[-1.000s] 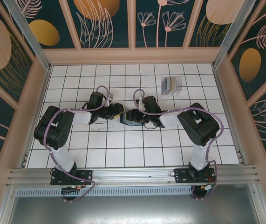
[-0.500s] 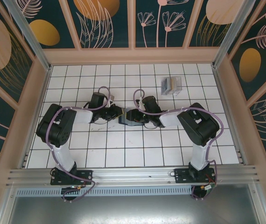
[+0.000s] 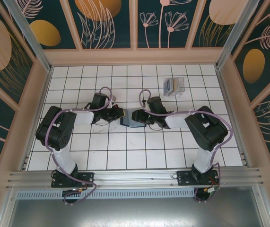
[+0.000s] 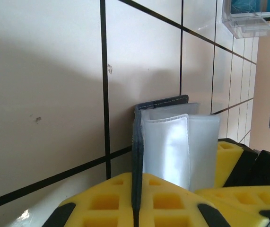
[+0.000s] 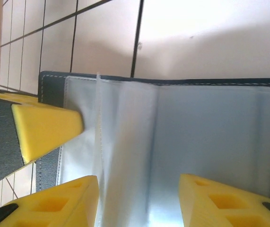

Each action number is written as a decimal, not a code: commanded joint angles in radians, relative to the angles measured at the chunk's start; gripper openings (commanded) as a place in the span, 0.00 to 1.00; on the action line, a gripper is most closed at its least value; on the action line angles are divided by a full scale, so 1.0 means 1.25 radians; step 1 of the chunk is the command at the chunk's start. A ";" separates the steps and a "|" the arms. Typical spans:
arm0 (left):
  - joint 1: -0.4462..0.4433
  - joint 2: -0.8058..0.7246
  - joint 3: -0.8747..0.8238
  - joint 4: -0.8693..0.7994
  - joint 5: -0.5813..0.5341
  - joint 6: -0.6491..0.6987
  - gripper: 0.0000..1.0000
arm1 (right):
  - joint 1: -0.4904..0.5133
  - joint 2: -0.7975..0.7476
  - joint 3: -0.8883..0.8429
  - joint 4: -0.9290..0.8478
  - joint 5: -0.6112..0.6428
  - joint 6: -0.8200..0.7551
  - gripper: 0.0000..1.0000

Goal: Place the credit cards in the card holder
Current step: Flip over the card slot on the card holder.

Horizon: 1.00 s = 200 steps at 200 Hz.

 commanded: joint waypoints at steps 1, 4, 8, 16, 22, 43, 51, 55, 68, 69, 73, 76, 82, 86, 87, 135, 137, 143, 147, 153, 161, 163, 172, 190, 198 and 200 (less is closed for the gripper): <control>-0.002 -0.016 0.009 -0.027 -0.014 0.014 0.00 | -0.015 -0.033 -0.028 -0.031 0.012 0.005 0.49; -0.002 -0.016 0.008 -0.026 -0.015 0.013 0.00 | -0.015 -0.037 -0.030 -0.031 0.013 0.005 0.50; -0.002 -0.016 0.008 -0.027 -0.015 0.012 0.00 | -0.015 -0.042 -0.032 -0.032 0.014 0.004 0.50; -0.002 -0.016 0.006 -0.026 -0.016 0.011 0.00 | -0.015 -0.053 -0.036 -0.036 0.016 0.002 0.51; -0.002 -0.018 0.005 -0.026 -0.017 0.009 0.00 | -0.015 -0.061 -0.037 -0.043 0.019 0.002 0.52; -0.002 -0.023 -0.003 -0.020 -0.021 0.005 0.00 | -0.015 -0.081 -0.029 -0.071 0.010 -0.007 0.56; -0.002 -0.021 -0.003 -0.021 -0.021 0.007 0.00 | -0.015 -0.086 -0.026 -0.080 0.008 -0.012 0.57; -0.002 -0.019 -0.002 -0.021 -0.020 0.007 0.00 | -0.015 -0.088 -0.024 -0.086 0.008 -0.014 0.57; -0.002 -0.014 0.001 -0.026 -0.018 0.008 0.00 | -0.015 -0.090 -0.016 -0.107 0.016 -0.023 0.59; -0.002 -0.014 0.001 -0.025 -0.018 0.008 0.00 | -0.015 -0.090 -0.016 -0.109 0.017 -0.023 0.59; -0.002 -0.014 0.000 -0.026 -0.017 0.007 0.00 | -0.015 -0.092 -0.012 -0.116 0.022 -0.025 0.60; -0.002 -0.015 -0.001 -0.026 -0.018 0.006 0.00 | -0.015 -0.091 -0.011 -0.121 0.025 -0.027 0.60; -0.002 -0.016 -0.002 -0.024 -0.018 0.004 0.00 | -0.015 -0.093 -0.008 -0.130 0.029 -0.032 0.61; -0.002 -0.015 -0.003 -0.022 -0.019 0.003 0.00 | -0.015 -0.093 -0.009 -0.136 0.032 -0.035 0.61; -0.002 -0.016 -0.003 -0.022 -0.019 0.002 0.00 | -0.015 -0.093 -0.008 -0.138 0.034 -0.035 0.61; -0.002 -0.006 0.014 -0.057 -0.029 0.023 0.00 | 0.003 -0.165 0.012 -0.247 0.213 -0.060 0.57; -0.002 -0.006 0.014 -0.056 -0.030 0.023 0.00 | 0.003 -0.166 0.014 -0.248 0.214 -0.061 0.57; -0.002 -0.005 0.015 -0.055 -0.028 0.023 0.00 | 0.008 -0.170 0.021 -0.254 0.211 -0.069 0.56; -0.002 -0.005 0.017 -0.054 -0.027 0.024 0.00 | 0.014 -0.171 0.029 -0.258 0.209 -0.072 0.55; -0.002 -0.004 0.018 -0.054 -0.026 0.026 0.00 | 0.023 -0.169 0.043 -0.264 0.204 -0.078 0.54; -0.002 -0.003 0.018 -0.054 -0.026 0.027 0.00 | 0.034 -0.161 0.064 -0.269 0.192 -0.088 0.52; -0.002 -0.003 0.018 -0.053 -0.027 0.027 0.00 | 0.036 -0.159 0.069 -0.270 0.189 -0.090 0.52; -0.002 -0.005 0.013 -0.044 -0.027 0.022 0.02 | 0.048 -0.141 0.099 -0.273 0.171 -0.097 0.51; -0.003 -0.003 0.006 -0.017 -0.020 0.009 0.06 | 0.062 -0.091 0.124 -0.228 0.108 -0.086 0.49; -0.002 -0.001 0.008 -0.016 -0.018 0.010 0.07 | 0.063 -0.067 0.129 -0.206 0.082 -0.072 0.49; -0.002 -0.001 0.008 -0.018 -0.018 0.010 0.08 | 0.063 -0.061 0.131 -0.202 0.076 -0.068 0.48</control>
